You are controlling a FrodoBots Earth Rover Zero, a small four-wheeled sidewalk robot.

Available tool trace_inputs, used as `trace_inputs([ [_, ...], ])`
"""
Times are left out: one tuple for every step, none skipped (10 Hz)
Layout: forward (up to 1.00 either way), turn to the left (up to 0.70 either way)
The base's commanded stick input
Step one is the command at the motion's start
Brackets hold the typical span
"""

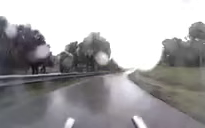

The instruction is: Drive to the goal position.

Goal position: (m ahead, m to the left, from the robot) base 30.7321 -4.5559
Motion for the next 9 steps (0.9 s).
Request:
trace_inputs([
  [1.00,0.00],
  [1.00,-0.13],
  [1.00,-0.40],
  [1.00,-0.40],
  [1.00,0.00],
  [1.00,0.00],
  [1.00,0.00],
  [1.00,0.00],
  [1.00,0.00],
])
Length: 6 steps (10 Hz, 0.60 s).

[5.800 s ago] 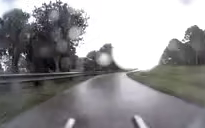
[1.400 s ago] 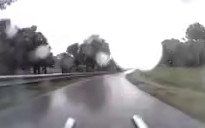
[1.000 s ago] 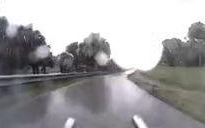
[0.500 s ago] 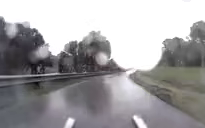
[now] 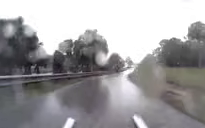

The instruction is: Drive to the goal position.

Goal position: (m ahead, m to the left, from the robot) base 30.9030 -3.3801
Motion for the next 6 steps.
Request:
trace_inputs([
  [1.00,0.00],
  [1.00,0.00],
  [1.00,0.00],
  [1.00,0.00],
  [1.00,0.00],
  [1.00,0.00],
])
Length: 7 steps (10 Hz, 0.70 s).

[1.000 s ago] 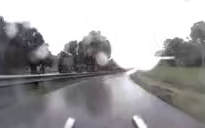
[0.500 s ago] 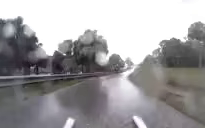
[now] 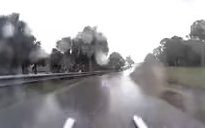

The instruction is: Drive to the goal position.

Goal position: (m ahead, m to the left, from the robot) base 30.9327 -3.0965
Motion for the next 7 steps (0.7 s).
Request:
trace_inputs([
  [1.00,0.00],
  [1.00,0.00],
  [1.00,0.00],
  [1.00,0.00],
  [1.00,0.00],
  [1.00,0.00],
  [1.00,0.00],
])
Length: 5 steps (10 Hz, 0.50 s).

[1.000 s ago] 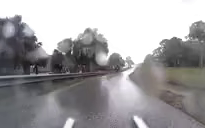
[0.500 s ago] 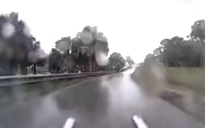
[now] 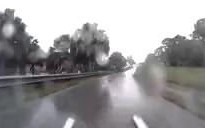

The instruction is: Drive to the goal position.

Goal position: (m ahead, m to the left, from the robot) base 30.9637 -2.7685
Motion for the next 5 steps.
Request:
trace_inputs([
  [1.00,0.00],
  [1.00,-0.23],
  [1.00,-0.40],
  [1.00,-0.40],
  [1.00,-0.40],
])
